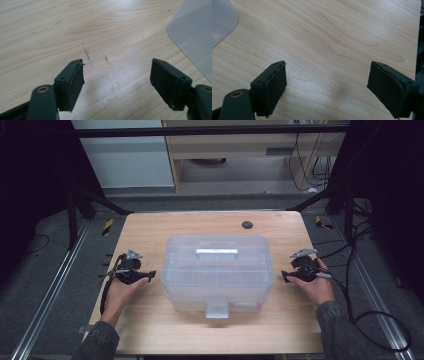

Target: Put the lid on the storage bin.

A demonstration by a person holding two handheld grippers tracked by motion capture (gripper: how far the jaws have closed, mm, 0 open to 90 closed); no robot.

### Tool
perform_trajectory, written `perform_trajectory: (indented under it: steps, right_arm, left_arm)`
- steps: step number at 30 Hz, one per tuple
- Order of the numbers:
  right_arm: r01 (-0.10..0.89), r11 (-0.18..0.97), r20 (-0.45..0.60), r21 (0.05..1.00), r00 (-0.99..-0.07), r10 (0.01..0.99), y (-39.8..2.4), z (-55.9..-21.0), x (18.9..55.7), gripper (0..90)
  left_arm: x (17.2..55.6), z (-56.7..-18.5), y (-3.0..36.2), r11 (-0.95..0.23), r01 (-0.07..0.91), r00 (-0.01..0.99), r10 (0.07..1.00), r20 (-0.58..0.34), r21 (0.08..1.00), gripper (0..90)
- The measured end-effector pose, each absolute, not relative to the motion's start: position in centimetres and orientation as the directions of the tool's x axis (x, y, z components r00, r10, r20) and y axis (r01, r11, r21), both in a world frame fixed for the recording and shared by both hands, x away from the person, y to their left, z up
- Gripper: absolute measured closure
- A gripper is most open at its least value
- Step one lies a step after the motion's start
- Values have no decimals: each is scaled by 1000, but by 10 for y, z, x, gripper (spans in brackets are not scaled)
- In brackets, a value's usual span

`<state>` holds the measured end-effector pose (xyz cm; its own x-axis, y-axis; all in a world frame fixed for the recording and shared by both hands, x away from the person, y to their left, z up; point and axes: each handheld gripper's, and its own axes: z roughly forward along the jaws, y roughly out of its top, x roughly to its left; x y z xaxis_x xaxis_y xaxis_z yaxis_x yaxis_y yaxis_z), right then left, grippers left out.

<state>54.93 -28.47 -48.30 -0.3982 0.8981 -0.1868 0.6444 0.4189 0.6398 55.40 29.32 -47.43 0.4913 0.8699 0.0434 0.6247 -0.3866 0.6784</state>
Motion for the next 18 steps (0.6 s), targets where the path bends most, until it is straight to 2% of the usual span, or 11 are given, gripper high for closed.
perform_trajectory:
  steps: [5, 11, 14, 15, 18]
  right_arm:
    - [653, 368, -131, 662, -383, 914, -290, -492, 549, 139]
    - [655, 308, -53, 690, -379, 924, -289, -503, 549, 109]
    - [652, 271, -18, 708, -367, 930, -289, -508, 550, 63]
    - [651, 253, -4, 716, -358, 934, -289, -510, 550, 33]
    - [644, 248, -3, 724, -357, 934, -289, -512, 550, 17]
  left_arm:
    - [556, -484, 291, -383, 636, 487, 873, 36, 671, 142]
    - [556, -491, 286, -386, 629, 473, 879, 62, 675, 112]
    - [556, -498, 284, -378, 645, 457, 888, 61, 664, 80]
    - [556, -500, 285, -365, 647, 457, 889, 44, 670, 52]
    - [555, -507, 290, -334, 624, 452, 892, 23, 706, 3]
